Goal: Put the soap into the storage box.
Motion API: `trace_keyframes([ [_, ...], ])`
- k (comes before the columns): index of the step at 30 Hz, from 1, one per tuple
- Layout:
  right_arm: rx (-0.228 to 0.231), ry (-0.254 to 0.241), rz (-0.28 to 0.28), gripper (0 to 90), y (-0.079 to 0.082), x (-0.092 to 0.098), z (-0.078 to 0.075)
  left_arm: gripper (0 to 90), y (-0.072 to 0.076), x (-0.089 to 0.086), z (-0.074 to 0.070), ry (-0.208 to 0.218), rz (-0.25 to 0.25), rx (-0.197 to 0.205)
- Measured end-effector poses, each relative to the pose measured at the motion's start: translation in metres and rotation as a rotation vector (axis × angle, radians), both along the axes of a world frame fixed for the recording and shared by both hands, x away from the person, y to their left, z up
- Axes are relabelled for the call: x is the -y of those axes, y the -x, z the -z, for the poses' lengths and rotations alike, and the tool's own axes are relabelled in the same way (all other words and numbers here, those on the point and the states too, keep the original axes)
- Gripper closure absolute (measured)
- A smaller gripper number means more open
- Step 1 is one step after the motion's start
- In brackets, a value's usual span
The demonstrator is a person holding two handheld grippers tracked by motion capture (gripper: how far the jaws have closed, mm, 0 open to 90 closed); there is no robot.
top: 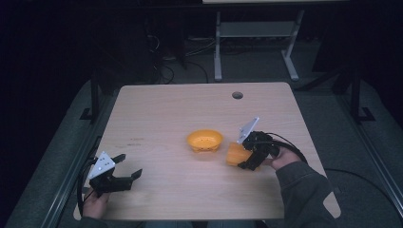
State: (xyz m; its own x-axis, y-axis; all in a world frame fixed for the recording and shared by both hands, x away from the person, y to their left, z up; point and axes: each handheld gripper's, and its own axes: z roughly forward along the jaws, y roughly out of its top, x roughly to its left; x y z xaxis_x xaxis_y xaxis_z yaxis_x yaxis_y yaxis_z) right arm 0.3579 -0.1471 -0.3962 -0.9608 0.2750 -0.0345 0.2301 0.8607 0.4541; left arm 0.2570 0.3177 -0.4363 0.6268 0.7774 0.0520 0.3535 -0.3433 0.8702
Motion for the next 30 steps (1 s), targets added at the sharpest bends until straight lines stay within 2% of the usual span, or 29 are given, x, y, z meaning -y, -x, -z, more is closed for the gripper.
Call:
trace_keyframes([
  [25, 0.028, -0.015, -0.048, 20.5, -0.025, -0.029, -0.021, 14.3, 0.000, -0.001, -0.001, 0.010, -0.005, 0.001],
  [26, 0.028, -0.027, -0.053, 20.5, -0.026, -0.031, -0.023, 14.3, 0.000, -0.001, -0.001, 0.012, -0.006, 0.002],
  [30, 0.032, -0.019, -0.056, 20.5, -0.029, -0.034, -0.027, 14.3, 0.000, -0.001, -0.001, 0.012, -0.005, 0.004],
])
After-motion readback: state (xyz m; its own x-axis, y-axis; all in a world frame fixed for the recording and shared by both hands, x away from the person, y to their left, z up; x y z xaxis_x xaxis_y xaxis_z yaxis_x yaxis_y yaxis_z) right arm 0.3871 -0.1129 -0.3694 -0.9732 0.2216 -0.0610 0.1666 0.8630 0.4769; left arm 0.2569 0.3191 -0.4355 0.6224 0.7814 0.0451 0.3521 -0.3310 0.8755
